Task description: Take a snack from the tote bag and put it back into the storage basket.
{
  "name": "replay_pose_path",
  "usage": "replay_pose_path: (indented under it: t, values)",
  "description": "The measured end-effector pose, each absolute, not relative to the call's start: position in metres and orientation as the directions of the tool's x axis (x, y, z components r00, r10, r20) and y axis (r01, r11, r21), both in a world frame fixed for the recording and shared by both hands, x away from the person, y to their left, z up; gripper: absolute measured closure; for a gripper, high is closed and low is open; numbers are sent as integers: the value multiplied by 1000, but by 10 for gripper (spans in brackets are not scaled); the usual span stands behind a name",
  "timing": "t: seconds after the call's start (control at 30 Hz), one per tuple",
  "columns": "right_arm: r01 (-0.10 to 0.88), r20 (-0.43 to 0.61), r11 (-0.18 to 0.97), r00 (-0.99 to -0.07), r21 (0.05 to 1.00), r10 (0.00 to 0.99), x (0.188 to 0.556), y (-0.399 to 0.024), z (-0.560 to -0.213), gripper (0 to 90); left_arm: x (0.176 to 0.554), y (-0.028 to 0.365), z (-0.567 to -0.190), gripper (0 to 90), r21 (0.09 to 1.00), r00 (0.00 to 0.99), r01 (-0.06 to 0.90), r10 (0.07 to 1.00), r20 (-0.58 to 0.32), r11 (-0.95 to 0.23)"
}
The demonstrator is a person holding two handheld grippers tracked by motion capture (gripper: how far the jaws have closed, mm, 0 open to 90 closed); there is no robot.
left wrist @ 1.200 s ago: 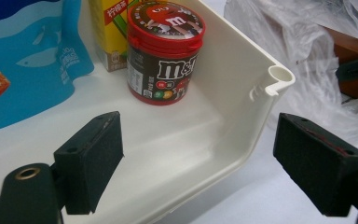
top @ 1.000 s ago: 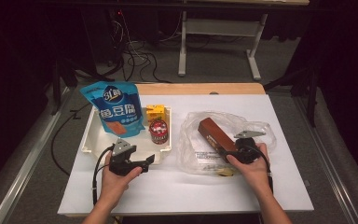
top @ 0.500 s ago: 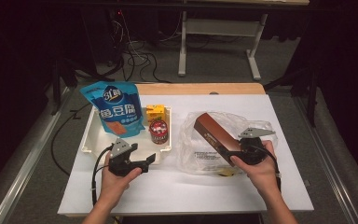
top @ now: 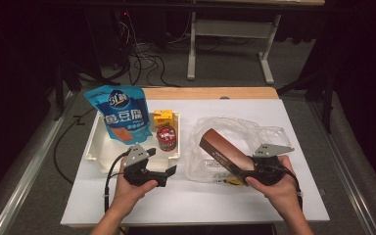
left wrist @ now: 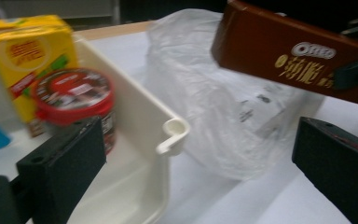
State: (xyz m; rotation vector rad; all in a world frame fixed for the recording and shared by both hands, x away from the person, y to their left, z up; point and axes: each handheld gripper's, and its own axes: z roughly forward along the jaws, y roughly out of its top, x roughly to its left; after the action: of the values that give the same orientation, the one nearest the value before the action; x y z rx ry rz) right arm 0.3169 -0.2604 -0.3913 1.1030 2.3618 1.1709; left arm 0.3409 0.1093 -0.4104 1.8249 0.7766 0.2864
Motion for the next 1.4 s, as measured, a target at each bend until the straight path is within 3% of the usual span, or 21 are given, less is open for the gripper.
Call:
replay_pose_path:
  t: [0.23,0.53,1.07,1.4]
  values:
    - [494,68,408,-696,768,715,308,-263,-393,433,345,92,-404,2,907,774,360,612,-161,-217]
    - [453,58,454,-754,767,655,301,-260,-399,433,341,82,-411,2,923,860,308,483,-166,-231]
    - [383,51,518,-838,765,543,295,-244,-402,433,346,63,-421,2,922,912,269,382,-151,-279]
    - [354,39,539,-859,765,510,285,-242,-403,433,350,53,-423,4,922,948,254,262,-178,-291]
